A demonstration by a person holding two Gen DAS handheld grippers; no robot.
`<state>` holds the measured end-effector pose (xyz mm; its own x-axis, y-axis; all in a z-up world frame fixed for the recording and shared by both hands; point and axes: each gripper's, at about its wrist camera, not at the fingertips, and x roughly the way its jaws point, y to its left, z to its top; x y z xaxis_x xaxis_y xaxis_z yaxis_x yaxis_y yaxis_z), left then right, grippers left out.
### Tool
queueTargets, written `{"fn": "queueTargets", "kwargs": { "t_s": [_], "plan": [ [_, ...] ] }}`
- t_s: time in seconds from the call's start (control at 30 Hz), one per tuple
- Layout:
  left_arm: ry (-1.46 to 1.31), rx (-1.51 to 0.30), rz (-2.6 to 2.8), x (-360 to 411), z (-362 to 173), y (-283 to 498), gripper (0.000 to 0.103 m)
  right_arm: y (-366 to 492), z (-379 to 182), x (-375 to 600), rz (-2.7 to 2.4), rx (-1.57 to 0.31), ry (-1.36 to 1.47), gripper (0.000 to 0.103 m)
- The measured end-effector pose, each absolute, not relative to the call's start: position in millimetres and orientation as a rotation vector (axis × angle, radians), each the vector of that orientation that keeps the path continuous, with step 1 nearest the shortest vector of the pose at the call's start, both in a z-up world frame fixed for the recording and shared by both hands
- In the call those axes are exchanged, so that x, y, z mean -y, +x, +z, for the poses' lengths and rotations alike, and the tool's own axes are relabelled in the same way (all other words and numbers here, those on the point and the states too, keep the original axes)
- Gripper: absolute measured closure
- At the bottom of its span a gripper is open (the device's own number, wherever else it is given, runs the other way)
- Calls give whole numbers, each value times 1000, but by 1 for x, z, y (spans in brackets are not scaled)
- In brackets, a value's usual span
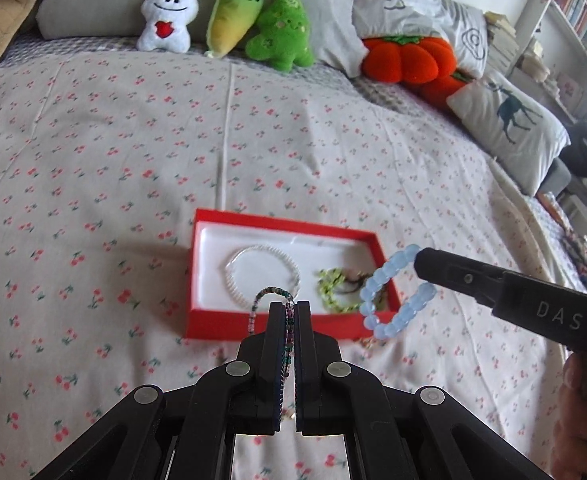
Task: Organize jewelry
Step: 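Carry both bracelets over the red box and lower them inside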
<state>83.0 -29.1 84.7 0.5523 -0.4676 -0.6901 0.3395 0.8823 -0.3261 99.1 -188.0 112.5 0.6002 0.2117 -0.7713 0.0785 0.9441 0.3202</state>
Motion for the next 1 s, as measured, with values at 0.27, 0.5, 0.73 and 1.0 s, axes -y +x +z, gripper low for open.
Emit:
{"fn": "queueTargets", "kwargs": {
  "t_s": [0.27, 0.5, 0.73, 1.0],
  "plan": [
    [-221, -866, -541, 55, 77, 110, 103, 115, 112, 202, 49, -901, 368, 90],
    [-273, -889, -598, 68, 56, 138, 103, 127, 106, 209, 25, -893, 357, 90],
    [-177, -921, -465, 54, 27, 158, 103, 139, 97, 204, 21, -910, 336, 91],
    [-97, -928, -372, 44, 15, 164, 103, 144, 98, 178, 104, -907, 320, 91]
  ]
}}
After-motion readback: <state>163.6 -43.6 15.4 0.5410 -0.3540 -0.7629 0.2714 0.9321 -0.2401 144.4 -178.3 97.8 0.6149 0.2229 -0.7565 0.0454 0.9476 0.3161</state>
